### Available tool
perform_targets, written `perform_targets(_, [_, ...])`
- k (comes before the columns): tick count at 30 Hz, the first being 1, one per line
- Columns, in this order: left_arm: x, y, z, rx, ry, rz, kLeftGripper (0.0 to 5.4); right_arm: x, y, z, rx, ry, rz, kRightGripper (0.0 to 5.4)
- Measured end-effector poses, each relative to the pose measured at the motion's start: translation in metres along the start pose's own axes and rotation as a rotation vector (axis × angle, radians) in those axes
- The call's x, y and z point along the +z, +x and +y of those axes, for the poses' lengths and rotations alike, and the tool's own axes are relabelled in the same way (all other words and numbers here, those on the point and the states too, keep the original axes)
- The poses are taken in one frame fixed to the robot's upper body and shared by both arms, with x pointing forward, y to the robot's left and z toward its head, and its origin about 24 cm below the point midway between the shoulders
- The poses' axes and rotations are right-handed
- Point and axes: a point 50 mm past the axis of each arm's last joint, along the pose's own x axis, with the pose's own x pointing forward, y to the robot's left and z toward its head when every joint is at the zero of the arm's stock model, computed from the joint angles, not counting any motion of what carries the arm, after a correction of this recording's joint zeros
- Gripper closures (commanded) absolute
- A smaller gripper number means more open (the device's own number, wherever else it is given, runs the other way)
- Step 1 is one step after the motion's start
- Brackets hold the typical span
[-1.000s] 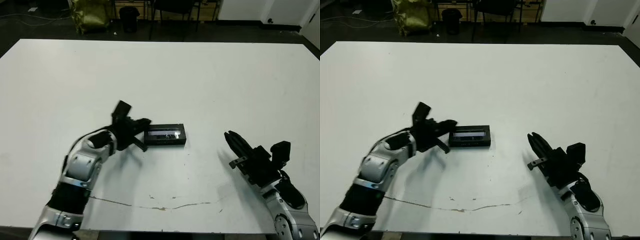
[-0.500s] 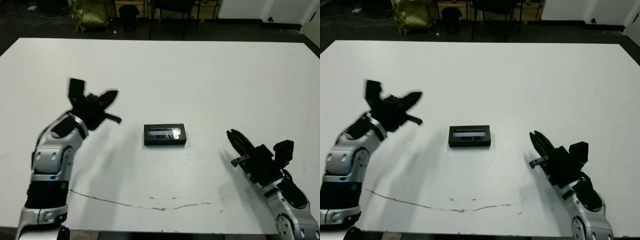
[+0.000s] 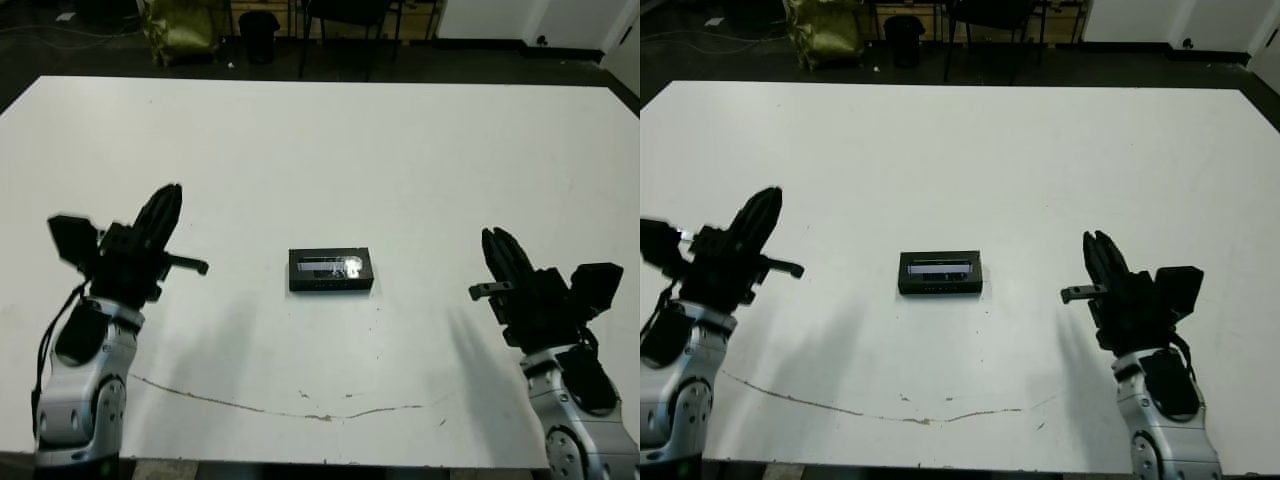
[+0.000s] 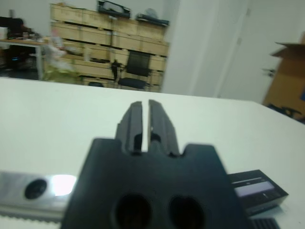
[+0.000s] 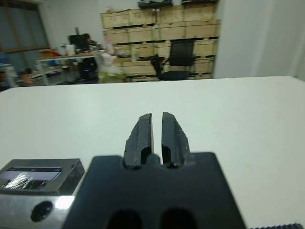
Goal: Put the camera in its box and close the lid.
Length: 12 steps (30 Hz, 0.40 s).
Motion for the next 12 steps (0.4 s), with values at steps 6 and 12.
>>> perform_targets(6, [-0.016, -0.007, -0.006, 0.075, -0.016, 0.007, 5.38, 0.0, -0.001, 0.004, -0.015, -0.044, 0.002, 5.4])
perform_targets(12, [-0.022, -0.006, -0.006, 0.067, -0.012, 0.008, 5.38, -0.004, -0.003, 0.01, -0.061, -0.118, 0.014, 5.4])
